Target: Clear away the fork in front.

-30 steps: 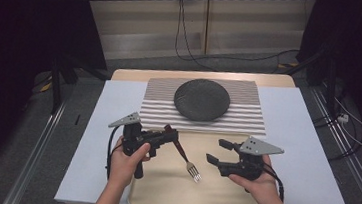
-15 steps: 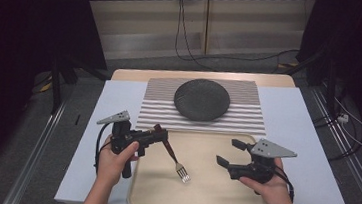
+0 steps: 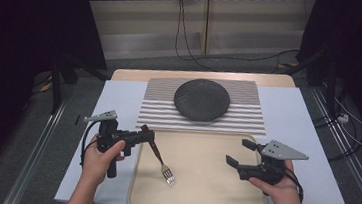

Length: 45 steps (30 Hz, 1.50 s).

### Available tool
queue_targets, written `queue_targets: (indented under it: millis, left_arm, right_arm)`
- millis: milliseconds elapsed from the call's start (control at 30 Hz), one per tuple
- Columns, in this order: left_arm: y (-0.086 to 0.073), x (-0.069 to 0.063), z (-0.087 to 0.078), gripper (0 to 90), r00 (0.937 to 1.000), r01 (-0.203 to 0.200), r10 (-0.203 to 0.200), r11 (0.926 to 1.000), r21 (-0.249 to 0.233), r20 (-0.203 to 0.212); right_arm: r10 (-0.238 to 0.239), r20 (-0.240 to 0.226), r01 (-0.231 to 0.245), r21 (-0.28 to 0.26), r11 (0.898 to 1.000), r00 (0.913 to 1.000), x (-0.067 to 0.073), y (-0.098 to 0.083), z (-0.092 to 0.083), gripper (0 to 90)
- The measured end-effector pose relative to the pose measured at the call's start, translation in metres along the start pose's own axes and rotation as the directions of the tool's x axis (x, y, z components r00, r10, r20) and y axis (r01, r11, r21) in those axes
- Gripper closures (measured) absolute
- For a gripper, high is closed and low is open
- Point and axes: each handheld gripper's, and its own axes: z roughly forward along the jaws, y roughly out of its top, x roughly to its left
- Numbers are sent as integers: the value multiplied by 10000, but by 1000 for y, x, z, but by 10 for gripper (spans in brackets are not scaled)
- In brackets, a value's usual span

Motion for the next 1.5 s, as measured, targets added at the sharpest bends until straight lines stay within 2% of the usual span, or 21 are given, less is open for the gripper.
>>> queue_targets:
  millis: [167,233,300,400,533,567,667,800,933,1100,1200,1300,1500]
  left_arm:
    - [0,7,0,807,9992,330,-328,9994,71,-237]
    - [-1,8,4,788,9955,-27,37,9999,107,-950]
    - [-1,11,8,771,9930,-178,185,9998,75,-1170]
    - [-3,14,15,750,9854,-325,343,9994,131,-1669]
    - [-7,17,27,710,9713,-735,819,9963,456,-2232]
    - [-8,18,29,700,9702,-768,863,9958,506,-2263]
    - [-14,22,39,659,9606,-1064,1277,9895,980,-2470]
    - [-19,25,45,634,9613,-1082,1346,9869,1200,-2404]
    - [-26,29,50,609,9588,-1203,1542,9812,1510,-2387]
    - [-30,32,51,597,9566,-1217,1601,9787,1654,-2434]
    - [-32,37,52,585,9506,-1305,1733,9759,1752,-2574]
    - [-34,41,53,584,9457,-1360,1789,9761,1695,-2713]
    - [-37,46,53,576,9469,-1188,1604,9799,1605,-2785]
  right_arm:
    - [161,7,-161,-171,9997,9999,-3,-1,-2,177]
    - [206,16,-205,-196,9996,9998,-4,0,-2,176]
    - [255,36,-254,-248,9994,9997,-4,-1,-3,176]
    - [299,54,-298,-251,9992,9995,-5,-2,-3,176]
    - [399,44,-398,-280,9988,9992,-6,-3,-3,174]
    - [392,34,-391,-276,9989,9992,-6,-3,-3,174]
    - [429,27,-428,-279,9987,9991,-7,-4,-4,174]
    - [435,41,-433,-286,9987,9990,-7,-4,-4,174]
    - [471,8,-471,-274,9985,9989,-7,-5,-5,174]
    - [477,-11,-477,-267,9985,9989,-6,-6,-4,174]
    - [462,-10,-462,-237,9987,9989,-7,-6,-4,174]
    - [450,-3,-450,-232,9987,9990,-7,-7,-3,173]
    - [438,-40,-439,-213,9988,9990,-6,-7,-1,170]
